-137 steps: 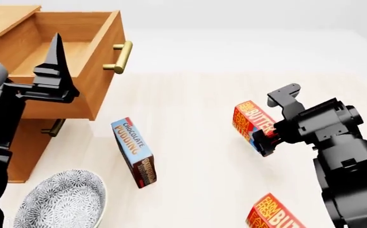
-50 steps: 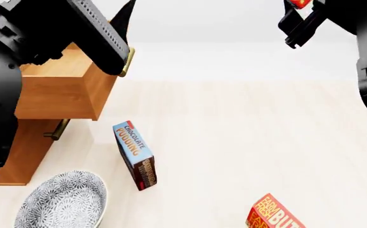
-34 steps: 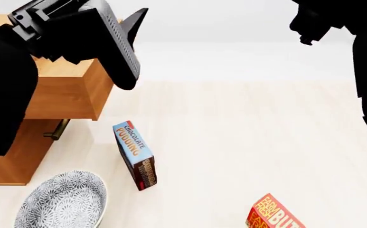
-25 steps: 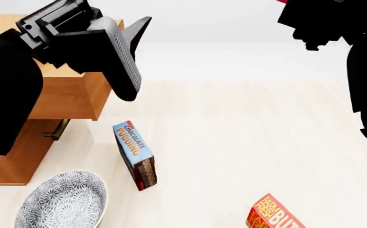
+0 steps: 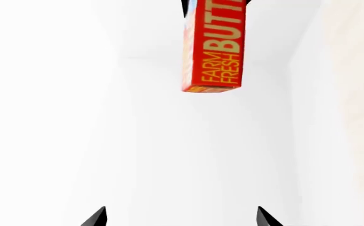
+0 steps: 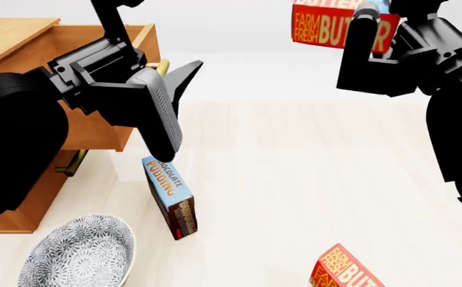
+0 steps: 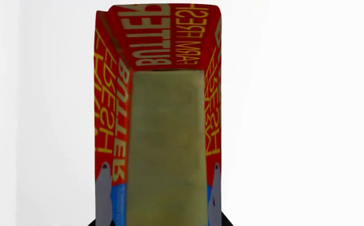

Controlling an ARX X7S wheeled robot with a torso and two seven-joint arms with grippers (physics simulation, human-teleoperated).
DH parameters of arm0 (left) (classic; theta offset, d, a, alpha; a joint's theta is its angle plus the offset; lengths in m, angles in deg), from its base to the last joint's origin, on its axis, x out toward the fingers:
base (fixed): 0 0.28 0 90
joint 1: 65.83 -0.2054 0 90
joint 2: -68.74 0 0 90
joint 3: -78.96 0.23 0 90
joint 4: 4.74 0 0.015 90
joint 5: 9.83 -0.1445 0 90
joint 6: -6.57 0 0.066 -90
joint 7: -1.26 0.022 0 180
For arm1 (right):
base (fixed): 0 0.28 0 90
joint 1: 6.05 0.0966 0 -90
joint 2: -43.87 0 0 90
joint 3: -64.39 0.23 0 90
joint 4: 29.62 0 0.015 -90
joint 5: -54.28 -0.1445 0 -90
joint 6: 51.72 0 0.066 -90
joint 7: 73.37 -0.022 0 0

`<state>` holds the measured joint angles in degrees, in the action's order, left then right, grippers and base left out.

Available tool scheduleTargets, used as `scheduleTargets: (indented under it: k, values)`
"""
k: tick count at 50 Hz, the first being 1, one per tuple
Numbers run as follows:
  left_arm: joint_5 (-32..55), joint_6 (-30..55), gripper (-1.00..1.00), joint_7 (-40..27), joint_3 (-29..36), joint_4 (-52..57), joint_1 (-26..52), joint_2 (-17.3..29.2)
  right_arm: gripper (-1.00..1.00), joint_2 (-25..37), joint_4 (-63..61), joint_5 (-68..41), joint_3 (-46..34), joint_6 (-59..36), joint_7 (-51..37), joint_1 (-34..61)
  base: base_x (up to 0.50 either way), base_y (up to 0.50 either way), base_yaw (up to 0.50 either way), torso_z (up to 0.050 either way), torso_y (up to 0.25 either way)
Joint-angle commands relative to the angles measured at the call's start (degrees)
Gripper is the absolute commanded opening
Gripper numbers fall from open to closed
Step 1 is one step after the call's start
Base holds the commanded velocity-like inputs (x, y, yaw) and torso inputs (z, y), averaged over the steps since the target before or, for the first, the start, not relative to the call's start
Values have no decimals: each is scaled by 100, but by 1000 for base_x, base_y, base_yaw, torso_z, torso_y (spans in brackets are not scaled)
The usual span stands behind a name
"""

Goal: Put the butter at the front in the top drawer of the cabinet and close it.

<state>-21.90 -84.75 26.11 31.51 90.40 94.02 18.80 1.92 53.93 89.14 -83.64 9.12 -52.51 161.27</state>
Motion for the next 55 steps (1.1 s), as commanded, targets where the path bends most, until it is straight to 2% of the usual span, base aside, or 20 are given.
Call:
scheduleTargets:
  k: [1, 20, 39, 55]
  values:
    - [56, -7, 100, 124, 122, 11, -115, 13, -100, 169, -113, 620, -88, 173, -22, -2, 0, 0, 0, 0, 0]
    - [-63, -266, 100, 218, 373, -225, -40, -182, -100, 172, -201, 696, -239, 243, 311, 31, 0, 0, 0, 1, 1]
    - [-125, -641, 100, -42, 514, -591, -153, -389, -100, -213, -731, 145, 58, -851, 1128, -303, 0, 0, 0, 1, 2]
    - [-150, -746, 100, -100, 582, -715, -185, -458, -100, -372, -790, 78, 50, -984, 1286, -330, 0, 0, 0, 1, 1]
